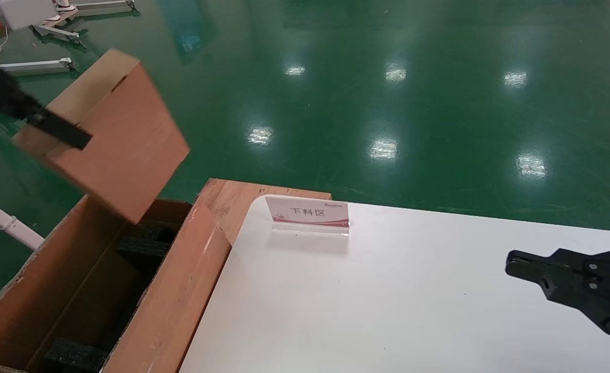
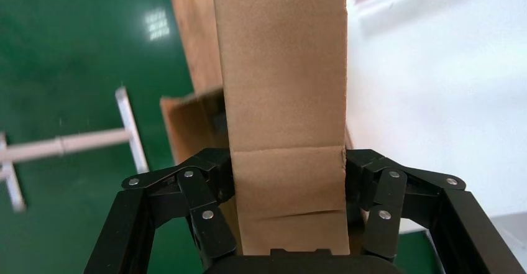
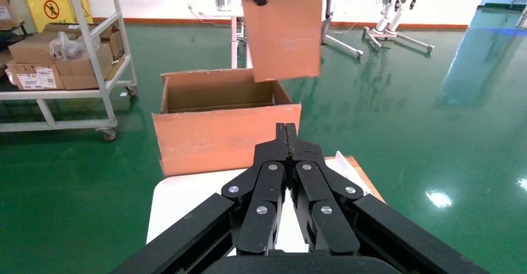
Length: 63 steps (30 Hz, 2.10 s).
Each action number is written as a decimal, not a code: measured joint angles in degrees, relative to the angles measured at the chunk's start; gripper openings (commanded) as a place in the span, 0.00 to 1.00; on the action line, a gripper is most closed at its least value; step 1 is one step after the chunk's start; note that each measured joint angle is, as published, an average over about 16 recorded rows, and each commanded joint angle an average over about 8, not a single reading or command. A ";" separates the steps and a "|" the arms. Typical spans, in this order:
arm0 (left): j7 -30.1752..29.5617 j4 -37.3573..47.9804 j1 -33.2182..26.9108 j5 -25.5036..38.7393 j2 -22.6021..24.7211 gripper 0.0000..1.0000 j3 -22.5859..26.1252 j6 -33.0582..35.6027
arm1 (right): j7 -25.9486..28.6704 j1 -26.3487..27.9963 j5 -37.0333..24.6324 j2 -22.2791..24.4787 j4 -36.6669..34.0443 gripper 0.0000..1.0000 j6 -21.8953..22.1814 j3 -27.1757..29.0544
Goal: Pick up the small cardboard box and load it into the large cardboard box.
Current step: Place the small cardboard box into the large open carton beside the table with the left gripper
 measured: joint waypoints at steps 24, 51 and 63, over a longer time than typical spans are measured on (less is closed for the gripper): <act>0.89 1.58 -4.09 -4.37 -4.07 0.00 22.76 -0.17 | -0.04 0.02 0.06 0.04 0.00 1.00 0.04 -0.09; -0.37 -0.12 6.32 5.04 -14.58 0.00 17.31 -7.92 | -0.09 0.04 0.12 0.07 0.00 1.00 0.08 -0.18; 0.67 1.92 11.01 6.32 -15.14 0.00 17.47 -13.00 | -0.11 0.05 0.15 0.09 0.00 1.00 0.10 -0.22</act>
